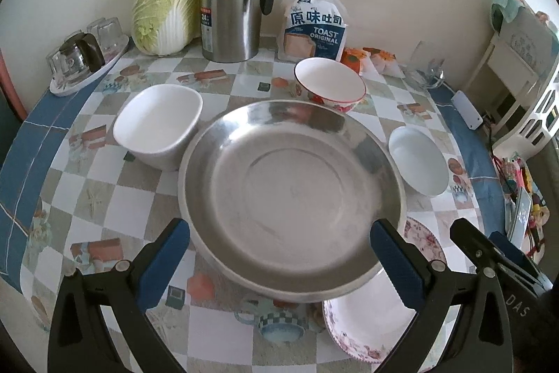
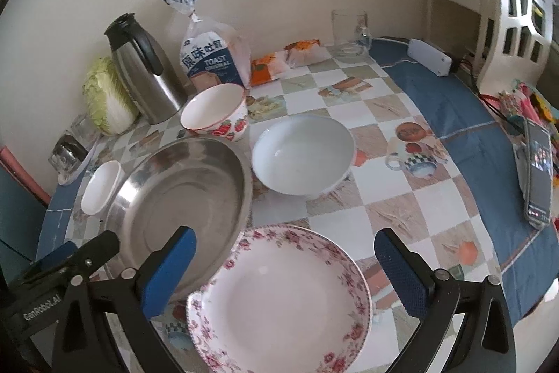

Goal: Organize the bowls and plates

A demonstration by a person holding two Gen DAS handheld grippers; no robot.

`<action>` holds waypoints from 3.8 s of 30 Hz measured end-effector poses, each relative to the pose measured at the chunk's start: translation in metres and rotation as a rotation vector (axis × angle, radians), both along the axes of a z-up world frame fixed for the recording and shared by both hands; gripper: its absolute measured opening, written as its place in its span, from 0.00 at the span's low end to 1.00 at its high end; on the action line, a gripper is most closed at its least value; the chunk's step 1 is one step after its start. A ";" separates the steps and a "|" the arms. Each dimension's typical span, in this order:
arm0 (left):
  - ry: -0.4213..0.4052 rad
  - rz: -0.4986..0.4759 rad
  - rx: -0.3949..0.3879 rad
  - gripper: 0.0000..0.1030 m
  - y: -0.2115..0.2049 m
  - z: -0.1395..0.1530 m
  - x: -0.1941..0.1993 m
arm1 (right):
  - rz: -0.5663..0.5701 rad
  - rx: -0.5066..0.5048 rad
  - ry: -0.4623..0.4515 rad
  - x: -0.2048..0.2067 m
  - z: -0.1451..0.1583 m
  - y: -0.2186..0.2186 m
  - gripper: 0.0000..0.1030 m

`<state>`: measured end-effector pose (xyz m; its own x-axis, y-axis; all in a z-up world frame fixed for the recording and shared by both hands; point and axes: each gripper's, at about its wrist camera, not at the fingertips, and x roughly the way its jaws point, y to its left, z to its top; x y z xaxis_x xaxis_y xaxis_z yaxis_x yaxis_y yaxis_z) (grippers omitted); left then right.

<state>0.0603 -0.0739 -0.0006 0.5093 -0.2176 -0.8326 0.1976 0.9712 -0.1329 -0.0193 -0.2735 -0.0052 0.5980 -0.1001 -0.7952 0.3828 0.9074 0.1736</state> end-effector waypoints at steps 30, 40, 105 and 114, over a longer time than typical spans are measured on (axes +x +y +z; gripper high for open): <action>0.270 -0.046 -0.038 1.00 -0.039 -0.070 -0.033 | -0.100 0.197 0.170 -0.026 -0.073 -0.058 1.00; 0.306 -0.022 -0.022 1.00 -0.047 -0.087 -0.025 | -0.085 0.238 0.180 -0.023 -0.085 -0.061 0.94; 0.369 -0.149 -0.244 0.25 -0.085 -0.098 -0.018 | -0.138 0.375 0.105 -0.060 -0.093 -0.118 0.17; 0.327 -0.184 -0.244 0.25 -0.091 -0.092 -0.018 | -0.129 0.336 0.094 -0.064 -0.082 -0.117 0.17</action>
<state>0.0424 -0.1653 -0.0927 0.1623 -0.4902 -0.8564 0.2737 0.8562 -0.4382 -0.0834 -0.3907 -0.0868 0.5199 0.1055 -0.8477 0.5191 0.7491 0.4117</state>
